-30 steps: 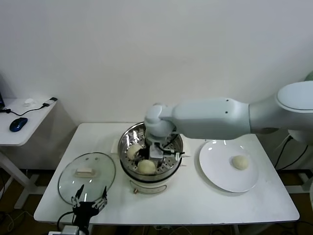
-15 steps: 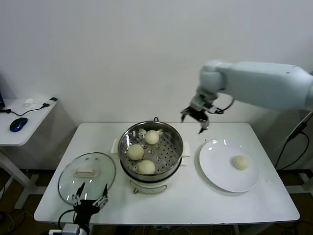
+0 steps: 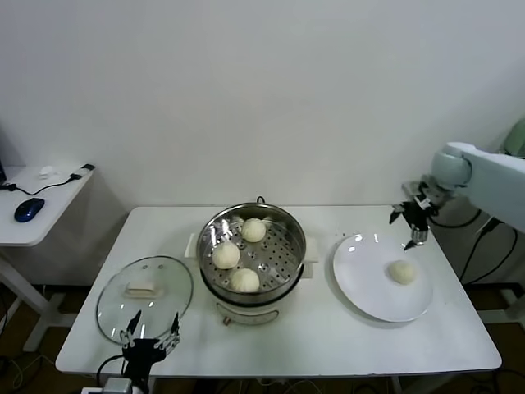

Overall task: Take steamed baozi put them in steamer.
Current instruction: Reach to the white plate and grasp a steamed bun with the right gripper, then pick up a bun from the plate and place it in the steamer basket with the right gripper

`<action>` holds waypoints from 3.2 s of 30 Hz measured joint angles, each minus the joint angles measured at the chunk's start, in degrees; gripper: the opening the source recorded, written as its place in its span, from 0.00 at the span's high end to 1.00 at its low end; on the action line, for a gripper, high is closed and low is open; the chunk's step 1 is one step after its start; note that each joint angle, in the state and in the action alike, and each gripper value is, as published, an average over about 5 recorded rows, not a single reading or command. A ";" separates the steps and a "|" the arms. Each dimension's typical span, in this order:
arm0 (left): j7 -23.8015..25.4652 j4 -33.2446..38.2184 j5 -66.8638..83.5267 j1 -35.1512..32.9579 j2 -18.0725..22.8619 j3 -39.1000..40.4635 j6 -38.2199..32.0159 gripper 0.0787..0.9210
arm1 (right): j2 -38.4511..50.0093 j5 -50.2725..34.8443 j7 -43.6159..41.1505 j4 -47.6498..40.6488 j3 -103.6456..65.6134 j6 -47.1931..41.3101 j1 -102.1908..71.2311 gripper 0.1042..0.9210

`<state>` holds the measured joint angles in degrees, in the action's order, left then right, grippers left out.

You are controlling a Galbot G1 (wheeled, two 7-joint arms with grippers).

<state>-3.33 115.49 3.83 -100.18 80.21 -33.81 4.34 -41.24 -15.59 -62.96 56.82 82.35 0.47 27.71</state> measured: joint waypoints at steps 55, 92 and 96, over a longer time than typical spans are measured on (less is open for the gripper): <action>0.07 0.51 -0.25 0.21 -0.70 1.18 0.13 0.12 | -7.23 -20.02 2.93 12.77 9.71 -11.86 20.42 0.30; 0.53 0.27 0.72 1.73 -0.43 1.44 -0.25 0.12 | -28.24 -32.21 19.79 21.16 12.22 -30.23 13.18 0.20; 0.51 0.60 0.83 1.46 -0.46 1.30 -0.21 0.12 | -28.32 -32.76 18.83 20.46 12.04 -28.63 13.37 0.13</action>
<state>-2.82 116.09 4.67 -98.72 79.75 -32.51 4.13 -69.55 -48.34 -44.13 77.28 94.39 -28.15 41.07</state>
